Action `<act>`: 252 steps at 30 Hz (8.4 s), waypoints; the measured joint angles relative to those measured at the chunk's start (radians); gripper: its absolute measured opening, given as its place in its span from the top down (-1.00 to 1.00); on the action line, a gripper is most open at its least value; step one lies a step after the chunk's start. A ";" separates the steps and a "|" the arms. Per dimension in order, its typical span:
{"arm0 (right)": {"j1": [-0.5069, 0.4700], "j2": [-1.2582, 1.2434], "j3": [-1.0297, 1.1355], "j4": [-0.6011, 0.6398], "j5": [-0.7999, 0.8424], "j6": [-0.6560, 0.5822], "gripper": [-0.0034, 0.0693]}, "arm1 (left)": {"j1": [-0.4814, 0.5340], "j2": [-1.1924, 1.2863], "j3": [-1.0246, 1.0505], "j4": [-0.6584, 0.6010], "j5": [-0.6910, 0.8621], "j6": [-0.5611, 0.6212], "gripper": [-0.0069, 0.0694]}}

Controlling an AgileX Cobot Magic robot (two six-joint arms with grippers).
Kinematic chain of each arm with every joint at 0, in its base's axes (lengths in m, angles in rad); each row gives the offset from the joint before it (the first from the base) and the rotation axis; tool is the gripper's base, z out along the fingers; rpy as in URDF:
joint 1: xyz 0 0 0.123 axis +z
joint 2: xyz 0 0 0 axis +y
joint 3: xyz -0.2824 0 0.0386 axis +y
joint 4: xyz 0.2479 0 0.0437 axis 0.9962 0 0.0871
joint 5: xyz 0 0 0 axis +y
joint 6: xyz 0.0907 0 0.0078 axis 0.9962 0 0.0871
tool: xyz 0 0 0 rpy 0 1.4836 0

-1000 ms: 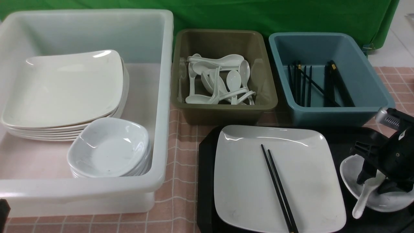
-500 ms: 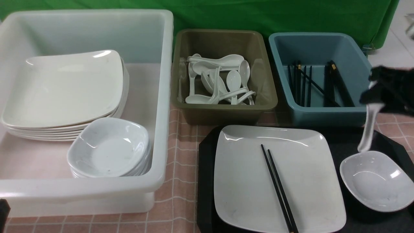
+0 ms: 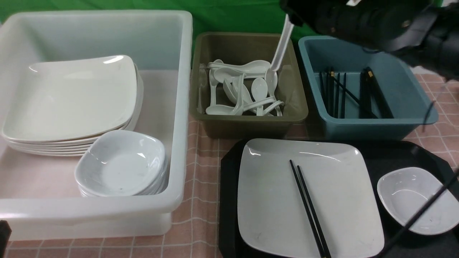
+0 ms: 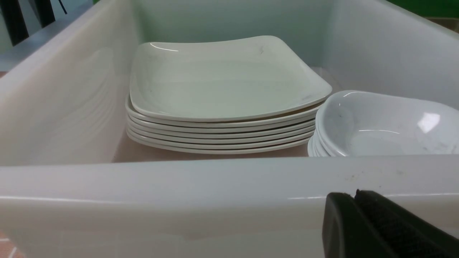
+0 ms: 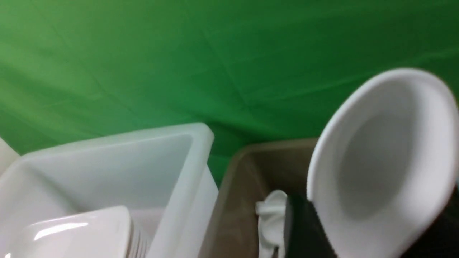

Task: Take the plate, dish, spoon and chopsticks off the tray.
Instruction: Use the right arm to put the soup spoon into the small storage box in the middle, then use the right arm to grab a pair of chopsticks from the plate, then use the right arm to put the chopsticks into the small storage box on the right, then use the right arm to grab a small plate from the dinner plate

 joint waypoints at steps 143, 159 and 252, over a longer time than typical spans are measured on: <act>-0.280 0.031 0.233 -0.498 -0.098 0.421 -0.23 | 0.000 0.000 0.000 0.000 0.000 -0.002 0.77; -0.280 -0.487 0.229 -0.499 0.541 0.399 0.82 | 0.000 0.000 0.000 0.000 0.000 -0.002 0.77; -0.280 -1.458 0.851 -0.447 1.338 0.056 0.55 | 0.000 1.065 -0.959 -0.818 0.933 0.348 0.77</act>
